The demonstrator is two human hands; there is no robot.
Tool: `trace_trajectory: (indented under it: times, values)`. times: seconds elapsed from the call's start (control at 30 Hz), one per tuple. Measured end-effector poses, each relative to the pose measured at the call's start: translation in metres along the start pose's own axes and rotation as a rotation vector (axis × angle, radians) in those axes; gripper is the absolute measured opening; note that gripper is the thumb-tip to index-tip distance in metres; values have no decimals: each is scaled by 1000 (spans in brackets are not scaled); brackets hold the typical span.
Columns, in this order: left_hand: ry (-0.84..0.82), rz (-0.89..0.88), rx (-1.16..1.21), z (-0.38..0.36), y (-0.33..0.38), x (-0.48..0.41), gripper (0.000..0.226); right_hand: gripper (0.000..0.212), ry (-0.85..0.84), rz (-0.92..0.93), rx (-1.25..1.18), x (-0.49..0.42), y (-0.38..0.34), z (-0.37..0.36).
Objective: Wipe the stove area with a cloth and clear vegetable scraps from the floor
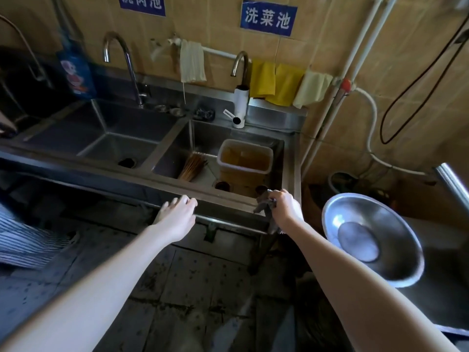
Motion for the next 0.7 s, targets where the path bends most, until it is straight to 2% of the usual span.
trace_trajectory:
  times: [0.17,0.3,0.43,0.6,0.7]
  values:
    - [-51,-64,45,-6,-9,-60,34,28,11,-84,-22,-43,7,-10]
    - [-49,-97,88,-7,-11,-108,33,47,-80,-142,84,-73,14,-33]
    - [-75,-117,108,-17,-9,-142,32,55,-143,-162,151,-88,13,-77]
    - [-139,-157,74,-32,-4,-159,30,44,-230,-97,204,-79,-2,-121]
    - [-163,-177,63,-38,0,-159,28,44,-288,-61,230,-71,-7,-138]
Point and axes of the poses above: each hand's wrist, its own x-axis away from the middle knuckle, its own z-axis out of the back of the hand, y = z × x, the point moved 3 cm from there along -x, towards the middle knuckle, and after that the axes turned 8 degrees about z, right-handed, at the moved point
